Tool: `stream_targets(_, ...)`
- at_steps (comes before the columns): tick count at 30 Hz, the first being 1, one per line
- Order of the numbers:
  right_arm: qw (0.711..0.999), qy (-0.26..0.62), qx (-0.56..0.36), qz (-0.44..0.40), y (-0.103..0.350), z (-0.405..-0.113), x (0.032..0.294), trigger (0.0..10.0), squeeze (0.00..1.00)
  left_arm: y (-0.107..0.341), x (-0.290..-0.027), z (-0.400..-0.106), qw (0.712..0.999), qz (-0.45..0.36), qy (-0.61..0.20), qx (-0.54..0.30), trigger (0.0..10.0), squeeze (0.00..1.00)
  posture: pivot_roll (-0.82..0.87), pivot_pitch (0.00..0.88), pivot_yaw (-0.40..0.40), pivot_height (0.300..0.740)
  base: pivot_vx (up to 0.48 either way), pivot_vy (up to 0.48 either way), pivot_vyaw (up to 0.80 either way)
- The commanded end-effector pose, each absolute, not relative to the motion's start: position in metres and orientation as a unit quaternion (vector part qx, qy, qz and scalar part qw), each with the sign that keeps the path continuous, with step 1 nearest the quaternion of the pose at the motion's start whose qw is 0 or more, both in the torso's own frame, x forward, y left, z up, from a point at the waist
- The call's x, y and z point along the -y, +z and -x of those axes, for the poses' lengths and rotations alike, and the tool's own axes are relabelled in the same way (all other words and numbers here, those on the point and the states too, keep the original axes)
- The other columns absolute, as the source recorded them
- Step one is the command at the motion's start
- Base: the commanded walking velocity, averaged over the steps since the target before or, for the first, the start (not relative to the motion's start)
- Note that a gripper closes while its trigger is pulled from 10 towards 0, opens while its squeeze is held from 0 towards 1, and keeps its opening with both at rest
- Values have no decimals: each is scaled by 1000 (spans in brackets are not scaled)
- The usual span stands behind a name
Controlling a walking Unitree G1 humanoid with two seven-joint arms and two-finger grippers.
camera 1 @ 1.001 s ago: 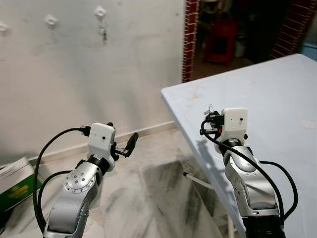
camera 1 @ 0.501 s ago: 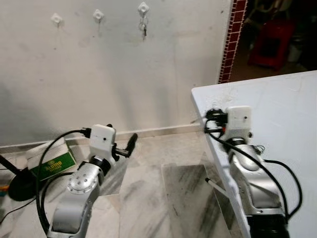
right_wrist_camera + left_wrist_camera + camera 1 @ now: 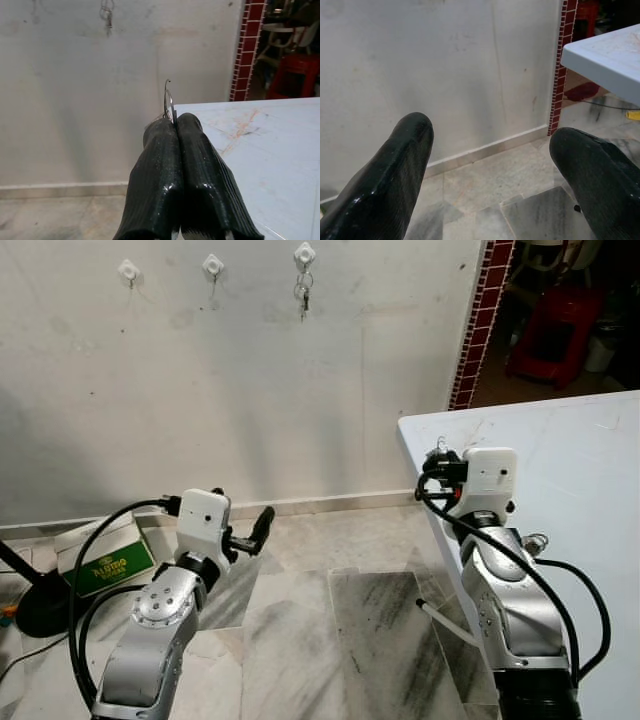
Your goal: Hang keys on a hook
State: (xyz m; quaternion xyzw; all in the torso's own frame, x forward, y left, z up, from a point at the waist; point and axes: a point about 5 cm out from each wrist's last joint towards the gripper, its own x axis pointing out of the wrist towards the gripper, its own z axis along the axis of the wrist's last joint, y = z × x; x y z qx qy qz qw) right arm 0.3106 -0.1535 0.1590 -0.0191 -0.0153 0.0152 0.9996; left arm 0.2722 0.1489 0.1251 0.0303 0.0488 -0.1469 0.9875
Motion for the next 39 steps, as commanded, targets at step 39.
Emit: stream_targets(39, 999, 20, 23, 24, 160, -313, 151, 10000, 0, 133, -162, -280, 996, -36, -85, -11, 10000, 0, 30, 0, 77, 740, 0, 287, 0)
